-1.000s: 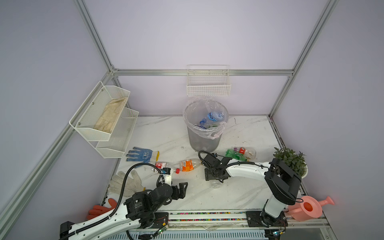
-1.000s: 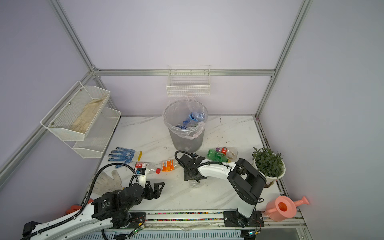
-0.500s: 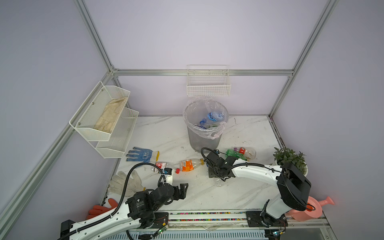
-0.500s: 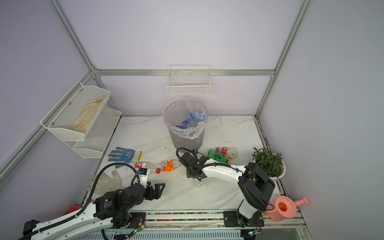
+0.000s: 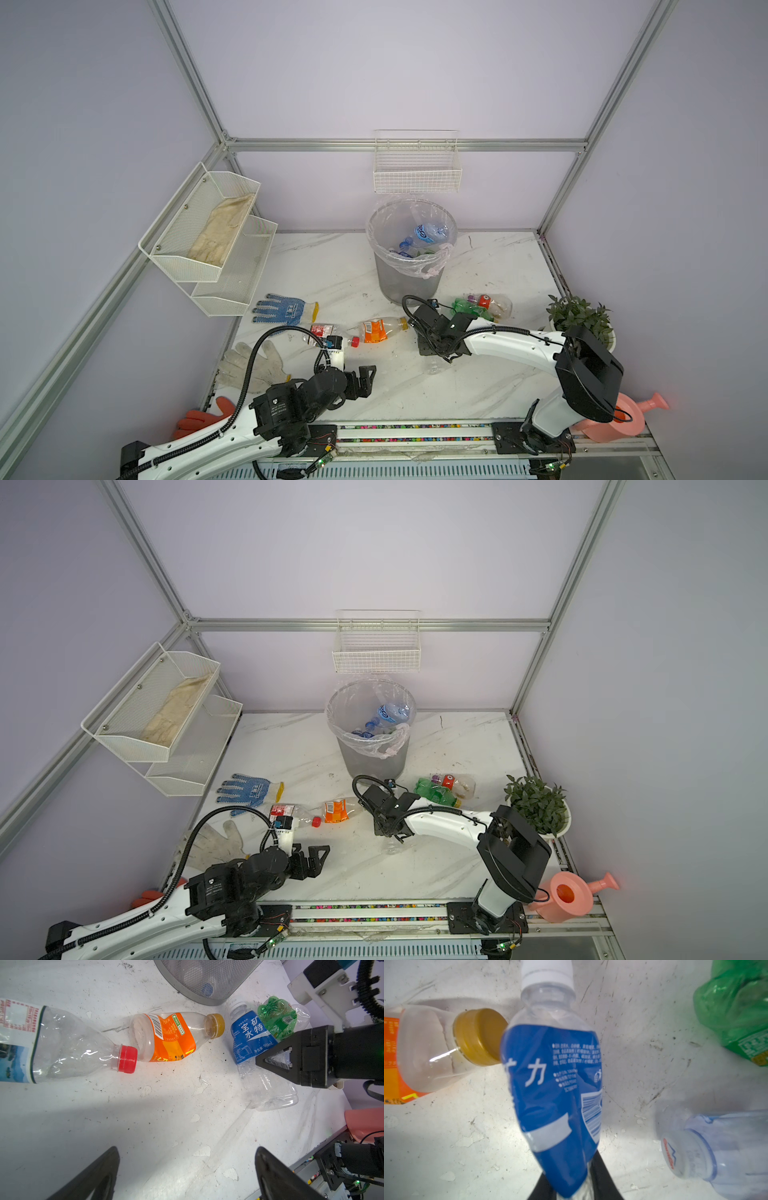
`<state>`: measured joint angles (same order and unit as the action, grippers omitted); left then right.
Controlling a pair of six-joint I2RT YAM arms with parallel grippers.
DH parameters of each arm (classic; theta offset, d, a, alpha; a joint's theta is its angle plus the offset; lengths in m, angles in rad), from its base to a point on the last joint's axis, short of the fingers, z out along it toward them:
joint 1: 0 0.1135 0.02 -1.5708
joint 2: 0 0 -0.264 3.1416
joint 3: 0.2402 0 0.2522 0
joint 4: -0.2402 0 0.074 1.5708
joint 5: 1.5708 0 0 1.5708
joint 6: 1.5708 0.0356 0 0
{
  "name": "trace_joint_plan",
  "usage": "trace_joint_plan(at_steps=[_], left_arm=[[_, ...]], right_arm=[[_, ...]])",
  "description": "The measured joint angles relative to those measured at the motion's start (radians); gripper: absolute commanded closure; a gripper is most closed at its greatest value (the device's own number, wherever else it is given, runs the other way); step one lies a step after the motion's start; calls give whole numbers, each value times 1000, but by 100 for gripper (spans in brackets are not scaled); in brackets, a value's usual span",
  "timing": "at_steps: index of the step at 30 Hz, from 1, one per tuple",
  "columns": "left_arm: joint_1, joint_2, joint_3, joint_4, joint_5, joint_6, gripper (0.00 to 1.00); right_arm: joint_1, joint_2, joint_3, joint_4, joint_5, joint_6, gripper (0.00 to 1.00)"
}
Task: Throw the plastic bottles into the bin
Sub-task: 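Lower the right gripper and close it on the blue-labelled bottle, then lift the blue-labelled bottle with the right gripper toward the bin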
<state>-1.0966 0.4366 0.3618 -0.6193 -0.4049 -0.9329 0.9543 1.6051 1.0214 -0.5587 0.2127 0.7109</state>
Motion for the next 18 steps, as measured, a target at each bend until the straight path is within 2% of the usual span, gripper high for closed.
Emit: trace_joint_plan(at_steps=[12,18], left_arm=[[0,-45,0,-3,0,-3,0],[0,-100,-11,-11,-5,-10,0]], right_arm=[[0,-3,68,-47,1,-11,92],[1,-9,137,-88,2,-24,95]])
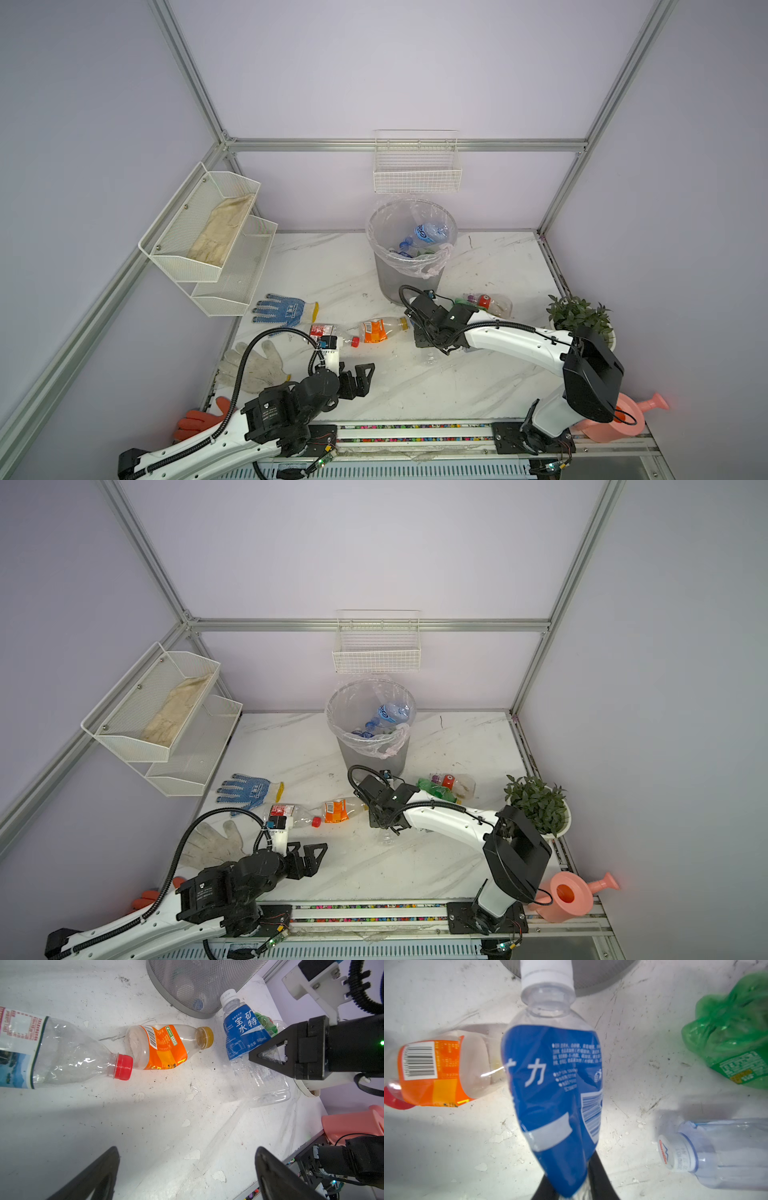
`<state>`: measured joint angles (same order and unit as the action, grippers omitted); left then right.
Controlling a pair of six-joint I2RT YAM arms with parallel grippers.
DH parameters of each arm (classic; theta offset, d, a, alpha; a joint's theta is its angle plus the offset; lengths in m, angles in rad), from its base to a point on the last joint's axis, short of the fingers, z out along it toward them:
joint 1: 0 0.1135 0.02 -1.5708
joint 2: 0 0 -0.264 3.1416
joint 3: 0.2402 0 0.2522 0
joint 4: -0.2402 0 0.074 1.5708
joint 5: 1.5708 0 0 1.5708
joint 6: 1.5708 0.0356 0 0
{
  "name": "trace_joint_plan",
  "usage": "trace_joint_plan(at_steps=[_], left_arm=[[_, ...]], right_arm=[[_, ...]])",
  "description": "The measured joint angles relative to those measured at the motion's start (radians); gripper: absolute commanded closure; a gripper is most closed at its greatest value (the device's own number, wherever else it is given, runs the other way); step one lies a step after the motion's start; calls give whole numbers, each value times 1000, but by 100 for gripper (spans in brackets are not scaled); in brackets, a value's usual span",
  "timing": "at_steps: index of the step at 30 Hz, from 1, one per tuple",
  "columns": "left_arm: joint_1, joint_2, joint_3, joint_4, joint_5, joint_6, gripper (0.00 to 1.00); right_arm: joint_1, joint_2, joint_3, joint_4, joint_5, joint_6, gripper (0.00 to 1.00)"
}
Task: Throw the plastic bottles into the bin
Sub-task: 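Lift the blue-labelled bottle with the right gripper toward the bin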
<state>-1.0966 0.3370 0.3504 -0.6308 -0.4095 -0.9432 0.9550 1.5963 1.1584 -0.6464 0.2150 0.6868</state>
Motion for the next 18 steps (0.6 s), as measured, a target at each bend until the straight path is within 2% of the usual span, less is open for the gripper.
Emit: trace_joint_plan(at_steps=[5,18], left_arm=[[0,-25,-11,-31,-7,-8,0],[0,-26,-11,-45,-11,-16,0]], right_arm=[[3,-32,91,-41,7,-13,95],[33,-56,473,-192,35,-77,94]])
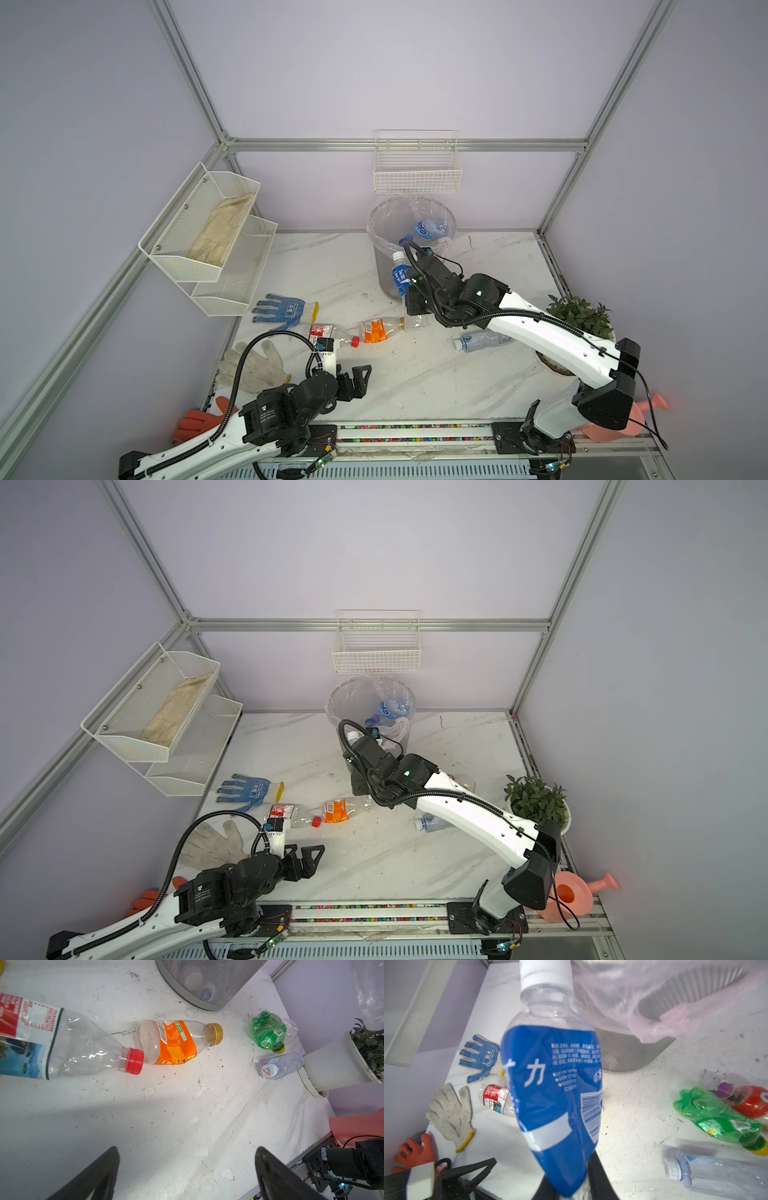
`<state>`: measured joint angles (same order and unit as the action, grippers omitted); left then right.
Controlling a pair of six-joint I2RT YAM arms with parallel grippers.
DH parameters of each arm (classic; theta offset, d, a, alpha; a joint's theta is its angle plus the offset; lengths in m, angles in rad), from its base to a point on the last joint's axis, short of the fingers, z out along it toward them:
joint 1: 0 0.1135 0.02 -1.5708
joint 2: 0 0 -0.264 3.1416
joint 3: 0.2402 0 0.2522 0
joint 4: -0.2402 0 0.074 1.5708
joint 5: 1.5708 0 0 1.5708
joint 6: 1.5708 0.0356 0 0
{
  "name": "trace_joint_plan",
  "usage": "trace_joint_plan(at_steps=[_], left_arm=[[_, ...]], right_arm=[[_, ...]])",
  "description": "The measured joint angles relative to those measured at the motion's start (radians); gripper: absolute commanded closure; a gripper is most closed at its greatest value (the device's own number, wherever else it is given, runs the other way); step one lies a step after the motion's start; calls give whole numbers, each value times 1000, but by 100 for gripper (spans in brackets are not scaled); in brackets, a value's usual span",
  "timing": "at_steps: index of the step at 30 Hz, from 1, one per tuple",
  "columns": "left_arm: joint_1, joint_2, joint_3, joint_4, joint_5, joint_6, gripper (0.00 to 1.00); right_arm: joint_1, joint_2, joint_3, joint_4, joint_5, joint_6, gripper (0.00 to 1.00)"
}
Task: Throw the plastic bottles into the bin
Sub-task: 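Lift the blue-labelled bottle with the right gripper toward the bin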
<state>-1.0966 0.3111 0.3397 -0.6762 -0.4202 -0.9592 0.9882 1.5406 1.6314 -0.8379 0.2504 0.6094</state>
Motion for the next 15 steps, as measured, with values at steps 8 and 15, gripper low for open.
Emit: trace_joint_plan(at_steps=[8,15], left_arm=[[0,0,0,0,0,0,0],[0,0,0,-2,0,0,0]], right_arm=[[5,-35,53,-10,-50,-32,93],[10,-41,98,-26,-58,-50,92]])
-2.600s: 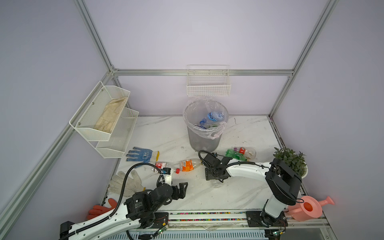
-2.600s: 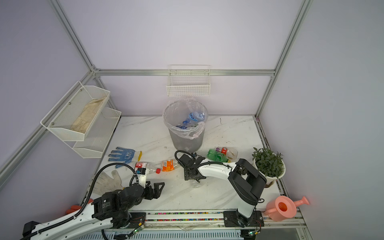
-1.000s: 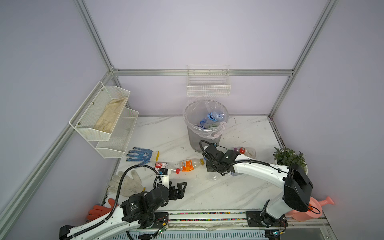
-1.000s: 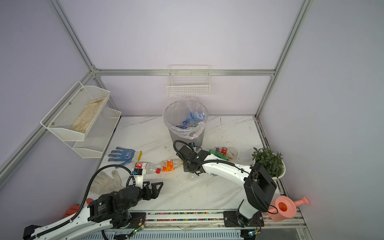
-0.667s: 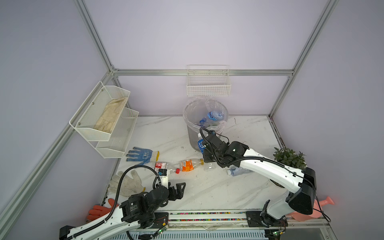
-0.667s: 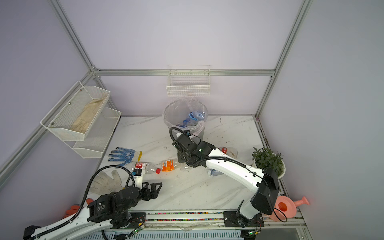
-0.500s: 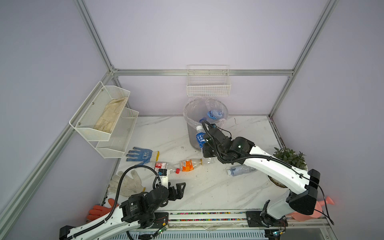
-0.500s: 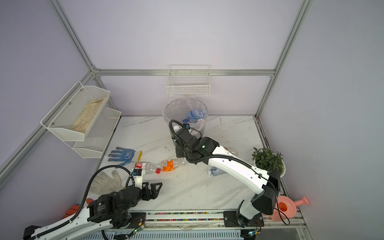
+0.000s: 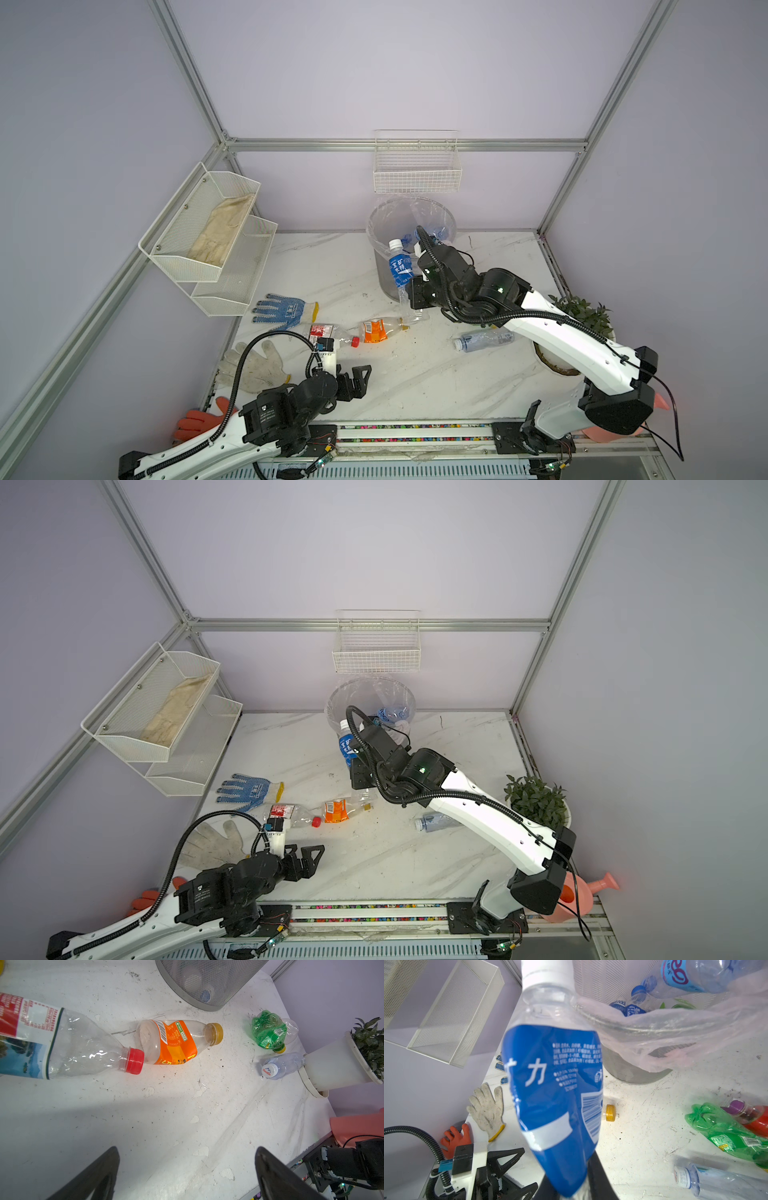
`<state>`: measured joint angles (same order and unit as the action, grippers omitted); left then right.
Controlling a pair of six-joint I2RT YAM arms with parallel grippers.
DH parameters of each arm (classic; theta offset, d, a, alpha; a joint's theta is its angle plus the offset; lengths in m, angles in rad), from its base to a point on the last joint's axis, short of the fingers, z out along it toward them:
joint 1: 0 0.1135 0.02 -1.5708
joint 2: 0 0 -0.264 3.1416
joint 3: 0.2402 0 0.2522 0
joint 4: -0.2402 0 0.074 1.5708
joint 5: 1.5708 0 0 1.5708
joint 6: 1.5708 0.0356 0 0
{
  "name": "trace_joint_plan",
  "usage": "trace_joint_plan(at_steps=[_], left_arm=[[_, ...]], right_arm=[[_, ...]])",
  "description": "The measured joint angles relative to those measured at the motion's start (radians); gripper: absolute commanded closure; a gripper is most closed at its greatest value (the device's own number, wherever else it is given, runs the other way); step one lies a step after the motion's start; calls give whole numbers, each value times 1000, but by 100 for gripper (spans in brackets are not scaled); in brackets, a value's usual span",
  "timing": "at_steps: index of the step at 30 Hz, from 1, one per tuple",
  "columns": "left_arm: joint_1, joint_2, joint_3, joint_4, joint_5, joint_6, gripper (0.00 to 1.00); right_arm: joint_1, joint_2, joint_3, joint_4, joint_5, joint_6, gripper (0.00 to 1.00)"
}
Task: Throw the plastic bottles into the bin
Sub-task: 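Lift the blue-labelled bottle with the right gripper toward the bin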
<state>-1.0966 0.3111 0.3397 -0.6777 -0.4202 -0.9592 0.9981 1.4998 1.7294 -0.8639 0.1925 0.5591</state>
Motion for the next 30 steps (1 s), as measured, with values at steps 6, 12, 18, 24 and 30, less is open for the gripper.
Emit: trace_joint_plan(at_steps=[6,12,18,24,30], left_arm=[[0,0,0,-2,0,0,0],[0,0,0,-3,-2,0,0],[0,0,0,-12,-3,1,0],[0,-3,0,-39,-4,1,0],[0,-18,0,-52,-5,1,0]], right_arm=[[1,40,210,-47,51,-34,92],[0,93,399,-80,134,-63,91],[-16,192,566,-134,201,-90,90],[-113,331,758,-173,190,-124,90],[-254,444,875,-176,120,-156,87]])
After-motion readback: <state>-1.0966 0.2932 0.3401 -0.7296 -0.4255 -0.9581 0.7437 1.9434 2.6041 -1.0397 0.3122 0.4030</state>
